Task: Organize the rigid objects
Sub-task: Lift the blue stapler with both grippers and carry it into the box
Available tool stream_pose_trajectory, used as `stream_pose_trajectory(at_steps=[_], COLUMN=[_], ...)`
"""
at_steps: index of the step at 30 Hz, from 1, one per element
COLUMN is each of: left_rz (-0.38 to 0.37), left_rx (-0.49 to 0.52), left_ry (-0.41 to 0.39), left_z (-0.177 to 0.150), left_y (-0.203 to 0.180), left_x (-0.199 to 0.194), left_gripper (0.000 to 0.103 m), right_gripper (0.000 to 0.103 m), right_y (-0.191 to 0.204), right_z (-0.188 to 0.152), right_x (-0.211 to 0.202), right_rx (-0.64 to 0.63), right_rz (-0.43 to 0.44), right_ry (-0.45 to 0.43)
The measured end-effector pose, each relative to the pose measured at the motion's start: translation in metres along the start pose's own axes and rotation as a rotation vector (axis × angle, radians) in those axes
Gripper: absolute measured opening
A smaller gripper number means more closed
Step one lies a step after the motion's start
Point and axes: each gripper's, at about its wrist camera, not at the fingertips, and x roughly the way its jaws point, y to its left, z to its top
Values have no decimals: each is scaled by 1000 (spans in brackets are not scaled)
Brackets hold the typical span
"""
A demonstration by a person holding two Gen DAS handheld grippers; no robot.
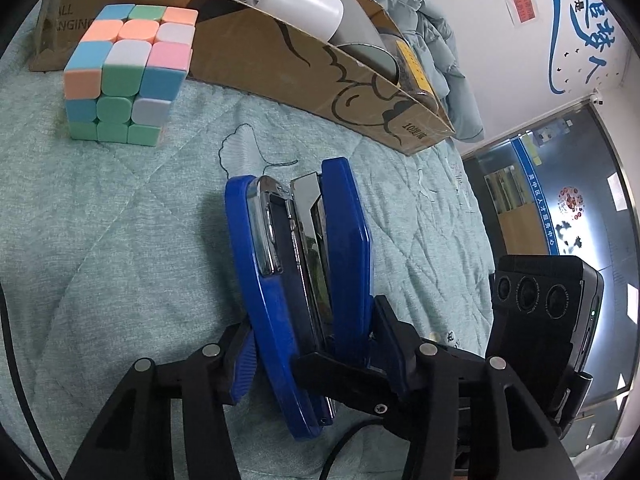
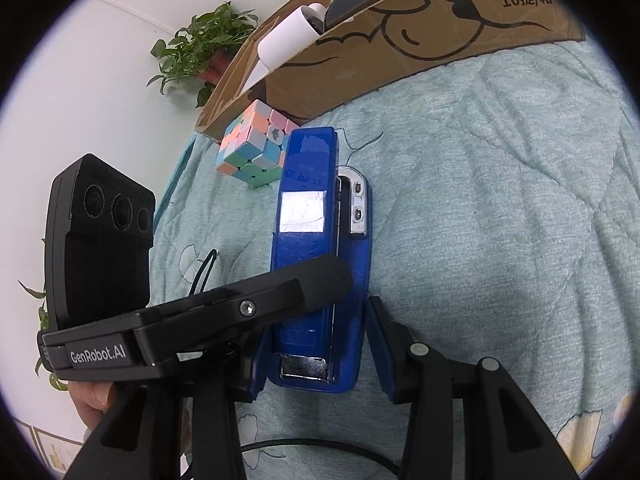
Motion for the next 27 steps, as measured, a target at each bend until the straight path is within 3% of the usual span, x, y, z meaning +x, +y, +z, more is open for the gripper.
stream_pose_trajectory(at_steps=[5,9,16,27], left_rz=[7,-16,-5,4], left_rx=[13,4,-3,42], left_ry=[-10,-26,-45,-158], left_z=[-10,-10,-12,5], left_y=[1,2,10,1], left_x=[-10,-20,-36,-86], left_gripper=[48,46,46,46], right_gripper=[42,33,33,33], right_y=[16,36,49,84], right_z=[-1,-1,4,29], right_x=[-1,-4,8,3], right_rx=[-51,-120,-132,-238], right_rz=[-60,-89,-87,-85], right_ry=[-8,-32,-25,-93])
